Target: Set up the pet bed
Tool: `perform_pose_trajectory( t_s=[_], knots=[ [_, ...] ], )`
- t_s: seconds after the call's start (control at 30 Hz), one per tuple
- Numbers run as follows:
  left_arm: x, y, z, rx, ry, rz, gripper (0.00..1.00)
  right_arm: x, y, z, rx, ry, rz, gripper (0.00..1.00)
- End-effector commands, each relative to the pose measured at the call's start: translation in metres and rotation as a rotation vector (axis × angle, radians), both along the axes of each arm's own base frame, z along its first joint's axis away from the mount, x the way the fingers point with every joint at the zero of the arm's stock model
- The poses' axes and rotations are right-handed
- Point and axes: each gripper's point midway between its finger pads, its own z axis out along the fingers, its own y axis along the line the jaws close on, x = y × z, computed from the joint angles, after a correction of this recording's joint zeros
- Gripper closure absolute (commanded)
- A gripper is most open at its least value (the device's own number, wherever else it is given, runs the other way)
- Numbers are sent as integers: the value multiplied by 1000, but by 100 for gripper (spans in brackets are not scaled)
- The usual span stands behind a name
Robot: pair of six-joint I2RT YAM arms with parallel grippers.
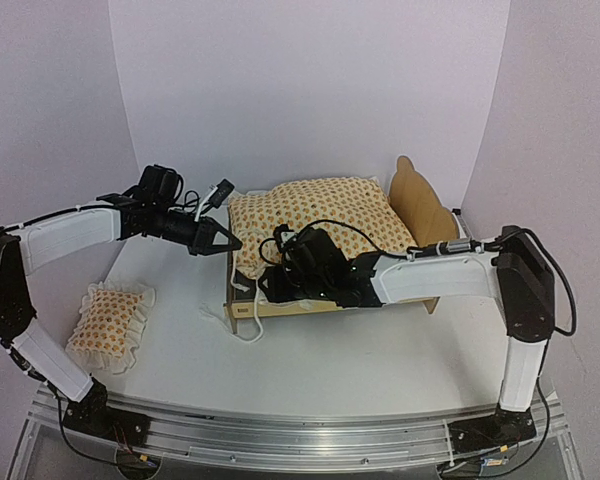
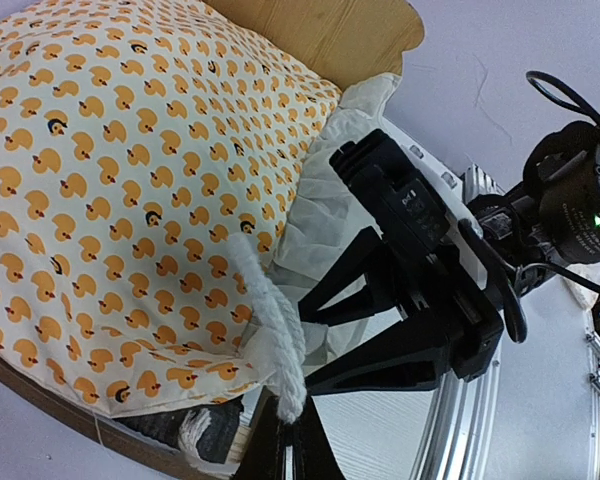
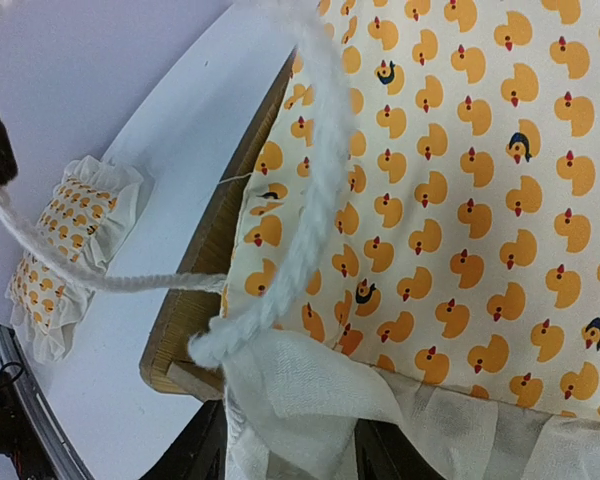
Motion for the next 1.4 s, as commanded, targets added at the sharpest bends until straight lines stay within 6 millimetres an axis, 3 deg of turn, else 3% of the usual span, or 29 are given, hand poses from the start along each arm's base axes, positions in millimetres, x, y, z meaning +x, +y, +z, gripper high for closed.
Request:
perform_pose_trajectory(
  t_s=[0.0, 0.1, 0.47, 0.73, 0.9, 1.13, 1.37],
  knots=[
    [-13, -7, 32, -66, 51, -38, 100, 1, -3, 23, 5, -40, 1, 57],
    [-22, -8, 45, -86, 65, -59, 100, 1, -4, 18, -17, -28, -2, 57],
    [-41, -17, 55, -128, 136, -96, 100, 0, -9, 9, -45, -16, -8, 57],
    [-25, -14, 16, -51, 66, -53, 100, -1, -8, 9, -45, -16, -5, 57],
    [-12, -16, 8, -37, 32, -24, 100, 0, -10, 11, -45, -18, -12, 57],
    [-15, -16, -12, -37, 85, -30, 100, 0, -9, 9, -45, -13, -15, 57],
    [-11, -24, -5, -86, 90, -14, 100, 1, -9, 9, -50, -19, -20, 57]
  ],
)
